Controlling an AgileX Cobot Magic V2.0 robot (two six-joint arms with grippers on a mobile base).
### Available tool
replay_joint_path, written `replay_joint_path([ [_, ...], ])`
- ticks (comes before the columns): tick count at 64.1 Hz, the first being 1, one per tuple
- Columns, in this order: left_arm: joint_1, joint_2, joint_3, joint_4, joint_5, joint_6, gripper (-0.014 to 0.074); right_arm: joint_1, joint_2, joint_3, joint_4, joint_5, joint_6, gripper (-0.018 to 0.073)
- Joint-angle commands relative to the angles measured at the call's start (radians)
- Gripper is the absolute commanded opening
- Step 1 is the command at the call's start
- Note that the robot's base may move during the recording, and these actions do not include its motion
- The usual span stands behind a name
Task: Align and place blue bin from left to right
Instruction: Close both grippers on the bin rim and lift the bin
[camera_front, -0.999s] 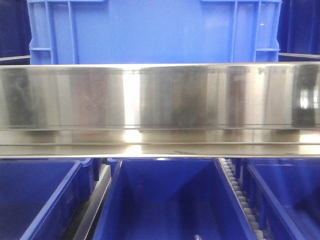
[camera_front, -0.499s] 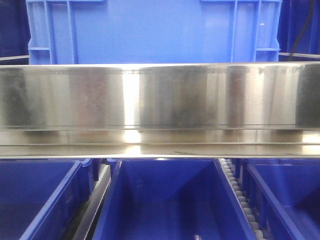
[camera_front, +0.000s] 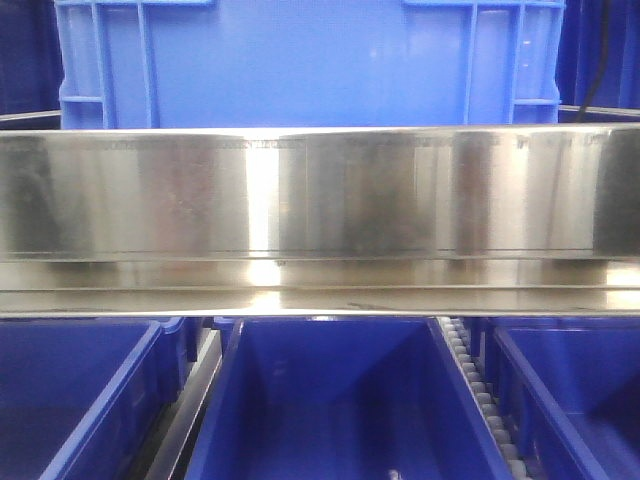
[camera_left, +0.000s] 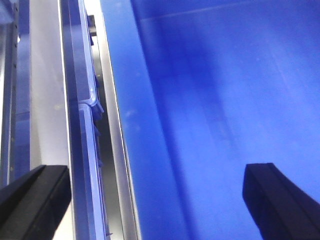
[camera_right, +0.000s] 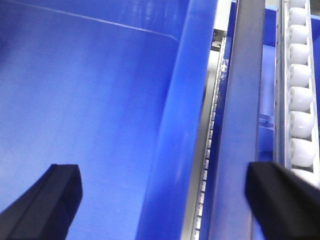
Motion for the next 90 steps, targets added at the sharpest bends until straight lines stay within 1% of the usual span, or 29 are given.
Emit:
replay_joint_path([
  [1, 0.004, -0.001, -0.006, -0.001, -0.006, -0.007, 0.0551, -0.006, -0.002, -0.004, -0.005, -0.009, 0.002, 0.0376],
  [2, 0.004, -0.001, -0.008, -0.001, -0.006, -0.007, 0.0533, -0.006, -0.005, -0.004, -0.005, -0.009, 0.002, 0.0342],
  [6, 0.004, -0.001, -0.008, -0.001, -0.006, -0.007, 0.0407, -0.006, -0.005, -0.004, -0.005, -0.002, 0.002, 0.0188],
  [7, 0.004, -0.001, -0.008, -0.001, -0.006, -0.007, 0.0388, -0.006, -0.005, -0.004, -0.005, 0.001, 0.002, 0.0146],
  [8, 0.004, -0.001, -0.008, -0.001, -0.006, -0.007, 0.0330, -0.006, -0.005, -0.004, -0.005, 0.005, 0.005, 0.0105],
  [9, 0.004, -0.001, -0.008, -0.001, -0.006, -0.007, 0.0287, -0.006, -0.005, -0.004, -0.005, 0.007, 0.009, 0.0043],
  [10, 0.004, -0.001, -0.008, -0.001, -0.006, -0.007, 0.0242, -0.006, -0.005, -0.004, -0.005, 0.007, 0.009, 0.0023],
  [13, 0.004, -0.001, -0.008, -0.001, -0.008, -0.007, 0.0090, -0.006, -0.005, -0.004, -0.005, 0.009, 0.016, -0.0086],
  [14, 0.004, -0.001, -0.008, -0.001, -0.008, -0.007, 0.0035, -0.006, -0.005, -0.004, -0.005, 0.009, 0.024, -0.0095],
  [16, 0.004, -0.001, -0.010, -0.001, -0.008, -0.007, -0.0078, -0.006, -0.005, -0.004, -0.003, 0.009, 0.029, -0.0078],
  [17, 0.004, -0.001, -0.013, -0.001, -0.008, -0.007, -0.0110, -0.006, -0.005, -0.004, -0.003, 0.009, 0.032, -0.0069],
  [19, 0.004, -0.001, -0.017, -0.001, -0.008, -0.005, -0.0111, -0.006, -0.005, -0.004, -0.003, 0.009, 0.032, -0.0058],
  [42, 0.003, -0.005, -0.019, 0.003, -0.006, -0.007, -0.0111, -0.006, -0.005, -0.016, -0.003, 0.016, 0.043, -0.0060],
  [57, 0.003, -0.038, -0.023, -0.001, -0.006, -0.007, -0.0111, -0.006, -0.005, -0.107, -0.003, 0.057, 0.043, -0.0070],
  [64, 0.003, -0.049, -0.058, -0.003, -0.006, -0.010, -0.0111, -0.006, -0.005, -0.162, -0.003, 0.083, 0.043, -0.0070],
  [68, 0.003, -0.056, -0.088, -0.003, -0.006, -0.027, -0.0111, -0.006, -0.007, -0.188, -0.003, 0.093, 0.043, -0.0070],
  [84, 0.000, -0.058, -0.234, -0.021, -0.006, -0.028, -0.0111, -0.004, -0.008, -0.288, -0.003, 0.120, 0.043, -0.0070],
  [90, 0.000, -0.058, -0.281, -0.051, -0.006, -0.030, -0.0111, -0.002, -0.008, -0.332, 0.003, 0.120, 0.043, -0.0070],
])
